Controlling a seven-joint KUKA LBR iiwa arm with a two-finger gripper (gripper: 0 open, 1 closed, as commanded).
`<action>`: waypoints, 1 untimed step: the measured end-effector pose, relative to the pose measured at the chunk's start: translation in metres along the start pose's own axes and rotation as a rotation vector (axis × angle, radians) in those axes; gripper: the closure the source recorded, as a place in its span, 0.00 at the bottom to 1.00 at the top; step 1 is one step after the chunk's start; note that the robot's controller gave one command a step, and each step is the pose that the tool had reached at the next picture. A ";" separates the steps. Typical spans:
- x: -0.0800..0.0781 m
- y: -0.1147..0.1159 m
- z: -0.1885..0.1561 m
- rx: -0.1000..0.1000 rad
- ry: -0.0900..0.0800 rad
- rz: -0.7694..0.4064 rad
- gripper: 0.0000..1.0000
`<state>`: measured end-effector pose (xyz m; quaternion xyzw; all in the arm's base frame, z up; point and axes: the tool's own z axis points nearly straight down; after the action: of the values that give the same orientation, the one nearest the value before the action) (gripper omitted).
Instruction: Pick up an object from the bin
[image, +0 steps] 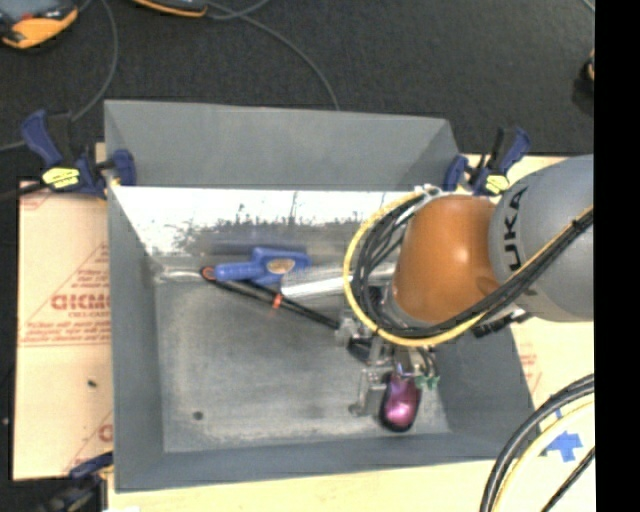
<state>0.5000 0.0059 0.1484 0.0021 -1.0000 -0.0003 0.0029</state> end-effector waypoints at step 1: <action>-0.002 0.000 -0.004 0.000 -0.008 0.000 0.00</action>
Offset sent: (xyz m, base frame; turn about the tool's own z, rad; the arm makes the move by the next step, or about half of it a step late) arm 0.0760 -0.1614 -0.0784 0.3411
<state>0.5020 0.0060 0.1525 0.0021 -1.0000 -0.0003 -0.0013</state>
